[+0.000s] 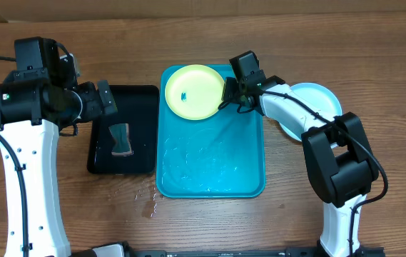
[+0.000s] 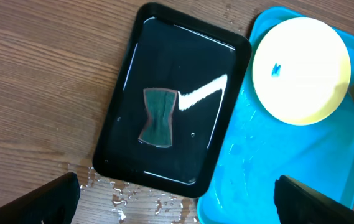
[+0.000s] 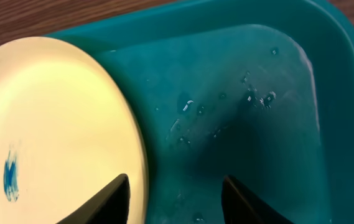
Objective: Clean dirty plates on tray and stack at the side
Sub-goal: 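Move the right gripper left to the yellow plate on the teal tray, then grasp the yellow plate rim with the right gripper and drag it to tray center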
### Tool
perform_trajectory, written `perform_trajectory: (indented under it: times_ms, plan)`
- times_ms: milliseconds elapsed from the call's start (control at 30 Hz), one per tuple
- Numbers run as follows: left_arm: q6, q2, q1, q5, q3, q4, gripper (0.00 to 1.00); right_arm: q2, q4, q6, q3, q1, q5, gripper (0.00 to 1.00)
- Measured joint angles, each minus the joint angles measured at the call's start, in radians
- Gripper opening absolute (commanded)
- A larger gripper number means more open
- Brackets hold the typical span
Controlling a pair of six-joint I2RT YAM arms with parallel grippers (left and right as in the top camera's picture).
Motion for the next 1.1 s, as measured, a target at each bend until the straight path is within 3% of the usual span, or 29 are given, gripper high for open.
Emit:
perform_trajectory:
  times_ms: [200,333,433,567,833,1100]
  plan:
    - [0.0,0.0,0.0,0.0,0.0,0.0,1.0,0.0,0.008,0.0,0.0,0.022,0.0,0.46]
    - [0.0,0.0,0.0,0.0,0.0,0.0,1.0,0.002,0.025,-0.003,0.0,0.037,0.001,0.31]
    - [0.0,0.0,0.0,0.0,0.0,0.0,1.0,0.019,0.023,0.0,0.0,0.043,0.008,0.27]
    - [0.0,0.0,0.0,0.0,0.0,0.0,1.0,0.039,0.019,0.003,0.0,0.042,0.008,0.05]
    - [0.0,0.0,0.0,0.0,0.0,0.0,1.0,0.039,-0.018,0.001,0.005,0.042,0.011,0.04]
    - [0.0,0.0,0.0,0.0,0.0,0.0,1.0,-0.093,-0.307,0.021,0.007,0.045,0.012,0.04]
